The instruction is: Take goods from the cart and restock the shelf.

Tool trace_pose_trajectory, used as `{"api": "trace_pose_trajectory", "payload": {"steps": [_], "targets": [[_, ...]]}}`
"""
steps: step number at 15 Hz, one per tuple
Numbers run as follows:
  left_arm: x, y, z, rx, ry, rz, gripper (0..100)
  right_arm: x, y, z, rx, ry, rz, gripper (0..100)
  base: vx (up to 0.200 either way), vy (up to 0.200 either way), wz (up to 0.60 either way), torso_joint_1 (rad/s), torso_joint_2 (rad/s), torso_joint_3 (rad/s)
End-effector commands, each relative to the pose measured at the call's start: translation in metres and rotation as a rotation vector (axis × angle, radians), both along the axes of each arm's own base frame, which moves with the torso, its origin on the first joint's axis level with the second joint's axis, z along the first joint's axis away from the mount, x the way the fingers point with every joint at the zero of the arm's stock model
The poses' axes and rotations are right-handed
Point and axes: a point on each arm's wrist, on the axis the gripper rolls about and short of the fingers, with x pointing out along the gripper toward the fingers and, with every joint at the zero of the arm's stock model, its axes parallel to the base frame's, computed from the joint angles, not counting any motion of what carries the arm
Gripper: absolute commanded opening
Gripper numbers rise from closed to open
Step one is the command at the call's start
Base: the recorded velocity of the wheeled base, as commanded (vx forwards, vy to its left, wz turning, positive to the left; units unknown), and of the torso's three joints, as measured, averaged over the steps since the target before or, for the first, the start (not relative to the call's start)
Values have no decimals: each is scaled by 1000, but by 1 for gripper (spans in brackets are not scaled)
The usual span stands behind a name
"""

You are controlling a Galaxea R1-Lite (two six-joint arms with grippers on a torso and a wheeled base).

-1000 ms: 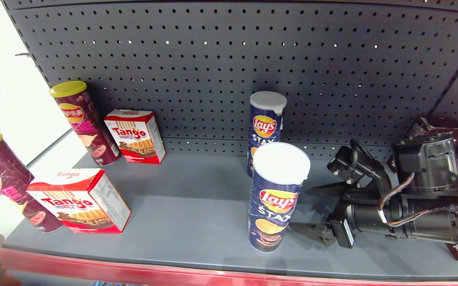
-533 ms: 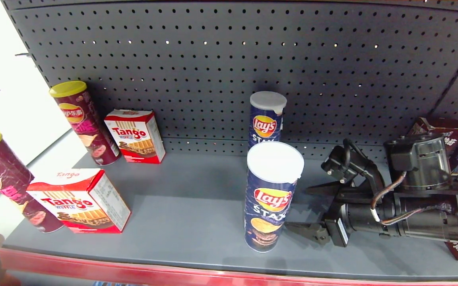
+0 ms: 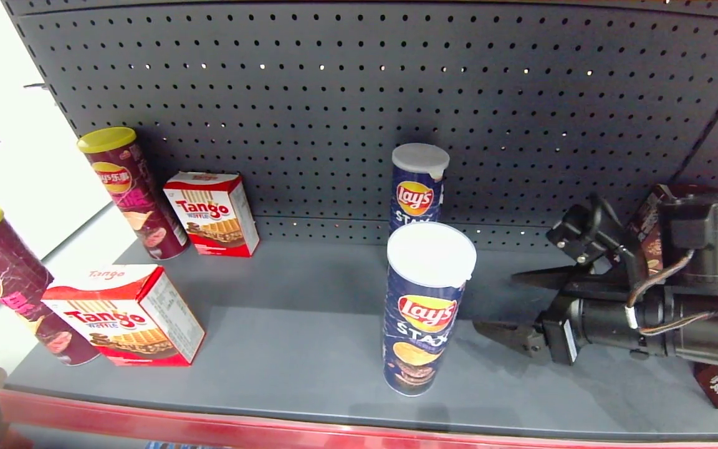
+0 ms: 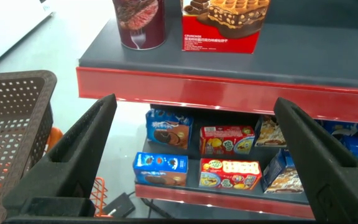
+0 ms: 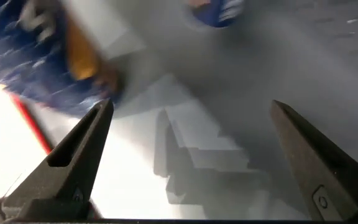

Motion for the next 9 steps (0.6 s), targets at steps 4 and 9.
{"api": "trace_pose_trajectory", "payload": {"steps": [4, 9], "targets": [[0, 0, 0, 0, 1, -1, 100, -33, -78, 57, 111, -265, -301, 100, 0, 0, 0, 0, 0, 0], [0, 0, 0, 3, 1, -6, 100, -166, -124, 31, 119, -527, -626, 100, 0, 0, 0, 0, 0, 0]]}}
